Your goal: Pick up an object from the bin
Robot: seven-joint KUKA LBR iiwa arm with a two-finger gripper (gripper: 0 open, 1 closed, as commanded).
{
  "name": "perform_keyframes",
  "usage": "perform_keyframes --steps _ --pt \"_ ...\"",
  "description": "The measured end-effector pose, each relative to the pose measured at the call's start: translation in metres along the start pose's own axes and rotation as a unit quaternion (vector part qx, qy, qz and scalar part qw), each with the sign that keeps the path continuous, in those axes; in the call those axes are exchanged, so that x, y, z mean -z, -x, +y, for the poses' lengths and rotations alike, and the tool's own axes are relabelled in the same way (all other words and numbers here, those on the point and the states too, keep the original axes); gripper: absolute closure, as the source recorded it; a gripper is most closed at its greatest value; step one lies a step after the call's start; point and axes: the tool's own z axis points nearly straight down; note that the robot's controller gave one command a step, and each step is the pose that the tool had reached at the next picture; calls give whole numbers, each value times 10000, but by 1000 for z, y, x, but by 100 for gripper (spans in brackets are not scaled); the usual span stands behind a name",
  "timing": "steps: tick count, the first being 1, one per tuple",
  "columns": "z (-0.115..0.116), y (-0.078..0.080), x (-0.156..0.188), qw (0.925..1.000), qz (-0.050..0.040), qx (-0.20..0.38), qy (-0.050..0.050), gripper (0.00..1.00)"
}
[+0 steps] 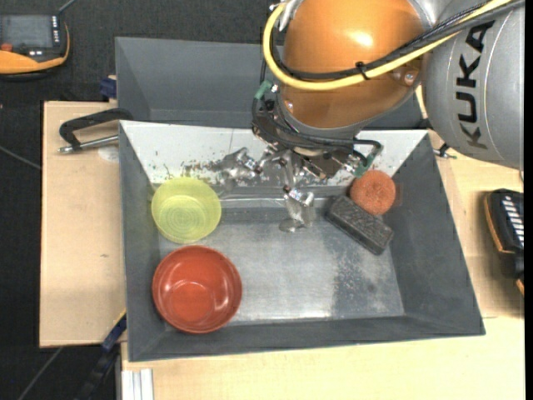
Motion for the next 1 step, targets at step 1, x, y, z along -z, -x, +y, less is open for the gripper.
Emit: perform_keyframes --steps 1 --pt "19 -12 -2 9982 -19 -598 -1 0"
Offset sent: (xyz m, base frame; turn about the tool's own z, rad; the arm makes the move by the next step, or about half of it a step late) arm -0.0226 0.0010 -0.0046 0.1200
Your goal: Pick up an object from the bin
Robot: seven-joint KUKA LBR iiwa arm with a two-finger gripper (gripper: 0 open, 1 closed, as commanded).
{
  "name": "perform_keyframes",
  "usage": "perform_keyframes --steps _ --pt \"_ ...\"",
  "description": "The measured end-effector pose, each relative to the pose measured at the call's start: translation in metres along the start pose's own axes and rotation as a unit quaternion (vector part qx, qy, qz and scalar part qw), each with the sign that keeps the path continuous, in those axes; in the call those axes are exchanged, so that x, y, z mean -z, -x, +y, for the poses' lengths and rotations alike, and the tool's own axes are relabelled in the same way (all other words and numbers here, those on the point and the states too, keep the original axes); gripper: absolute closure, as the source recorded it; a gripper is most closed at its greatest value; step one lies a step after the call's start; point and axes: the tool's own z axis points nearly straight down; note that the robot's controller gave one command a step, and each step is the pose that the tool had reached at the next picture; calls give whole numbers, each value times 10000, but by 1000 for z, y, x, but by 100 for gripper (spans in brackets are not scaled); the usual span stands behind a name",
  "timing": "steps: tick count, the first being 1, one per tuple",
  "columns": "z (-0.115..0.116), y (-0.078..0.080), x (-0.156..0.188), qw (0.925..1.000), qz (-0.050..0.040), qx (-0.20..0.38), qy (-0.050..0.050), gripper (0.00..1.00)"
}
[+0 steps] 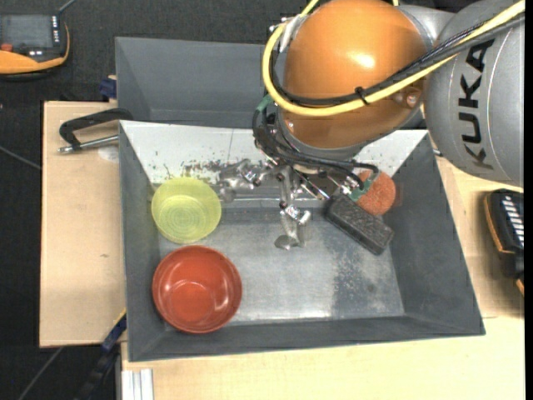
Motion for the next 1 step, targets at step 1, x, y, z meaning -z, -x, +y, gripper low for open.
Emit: perform_keyframes --steps 1 --pt "-19 -5 -131 9941 10 1081 16 0"
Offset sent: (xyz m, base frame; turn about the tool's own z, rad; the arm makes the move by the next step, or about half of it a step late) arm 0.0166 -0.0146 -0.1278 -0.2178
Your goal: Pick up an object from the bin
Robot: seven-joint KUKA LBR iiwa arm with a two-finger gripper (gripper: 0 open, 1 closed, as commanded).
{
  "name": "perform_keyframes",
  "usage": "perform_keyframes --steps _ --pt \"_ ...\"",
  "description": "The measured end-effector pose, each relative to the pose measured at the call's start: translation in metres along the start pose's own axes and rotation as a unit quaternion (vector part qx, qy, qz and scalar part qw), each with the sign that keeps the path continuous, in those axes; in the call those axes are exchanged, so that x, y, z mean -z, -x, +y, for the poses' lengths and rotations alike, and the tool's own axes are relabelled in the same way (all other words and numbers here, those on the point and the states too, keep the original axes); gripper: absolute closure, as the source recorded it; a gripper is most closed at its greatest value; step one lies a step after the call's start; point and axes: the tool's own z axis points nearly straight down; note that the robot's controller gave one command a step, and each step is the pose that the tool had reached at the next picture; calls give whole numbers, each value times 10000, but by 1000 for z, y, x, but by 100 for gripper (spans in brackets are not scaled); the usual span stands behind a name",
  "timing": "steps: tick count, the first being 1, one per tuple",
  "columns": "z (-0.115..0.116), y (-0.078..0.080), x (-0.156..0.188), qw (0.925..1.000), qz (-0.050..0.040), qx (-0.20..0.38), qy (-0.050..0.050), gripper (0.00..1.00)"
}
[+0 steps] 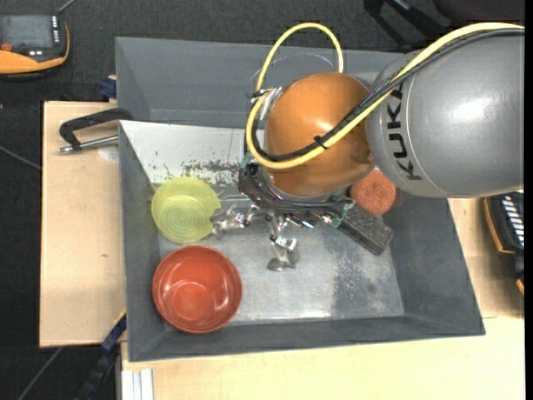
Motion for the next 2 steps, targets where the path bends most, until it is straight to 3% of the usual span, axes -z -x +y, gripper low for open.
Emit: perform_keyframes --steps 1,2 --pt "22 -3 3 9996 -14 -264 4 0" --pt "-8 -65 -111 9946 -14 1041 19 0"
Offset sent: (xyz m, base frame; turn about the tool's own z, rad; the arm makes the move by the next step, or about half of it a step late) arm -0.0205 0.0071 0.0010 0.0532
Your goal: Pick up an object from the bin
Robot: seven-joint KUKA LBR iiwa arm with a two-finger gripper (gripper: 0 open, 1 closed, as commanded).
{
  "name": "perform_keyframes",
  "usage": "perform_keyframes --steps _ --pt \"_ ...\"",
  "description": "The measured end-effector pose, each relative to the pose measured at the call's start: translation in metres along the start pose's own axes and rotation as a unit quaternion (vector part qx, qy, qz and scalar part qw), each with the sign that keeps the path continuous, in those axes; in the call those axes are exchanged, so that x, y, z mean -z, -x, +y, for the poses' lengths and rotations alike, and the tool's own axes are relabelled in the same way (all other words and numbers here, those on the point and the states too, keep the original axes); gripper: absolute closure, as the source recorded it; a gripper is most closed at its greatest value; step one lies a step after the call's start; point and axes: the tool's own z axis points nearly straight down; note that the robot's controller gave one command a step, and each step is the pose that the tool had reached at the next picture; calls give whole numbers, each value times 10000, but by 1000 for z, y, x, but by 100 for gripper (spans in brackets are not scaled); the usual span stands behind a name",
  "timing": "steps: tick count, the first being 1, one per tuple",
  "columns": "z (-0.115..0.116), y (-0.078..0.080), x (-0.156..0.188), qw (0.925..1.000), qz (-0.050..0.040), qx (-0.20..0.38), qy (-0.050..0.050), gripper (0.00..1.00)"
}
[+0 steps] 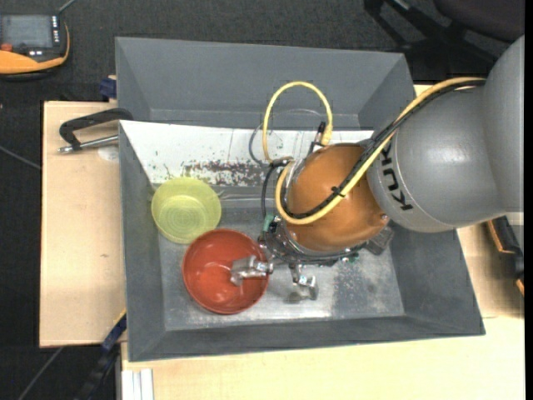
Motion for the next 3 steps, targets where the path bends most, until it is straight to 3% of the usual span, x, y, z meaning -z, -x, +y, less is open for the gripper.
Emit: perform_keyframes --steps 1,2,3 --pt "-1 2 3 10000 -20 14 -26 100" --pt "-11 -2 105 9999 -53 120 -70 100" --pt "-10 94 42 9648 -65 2629 -76 100"
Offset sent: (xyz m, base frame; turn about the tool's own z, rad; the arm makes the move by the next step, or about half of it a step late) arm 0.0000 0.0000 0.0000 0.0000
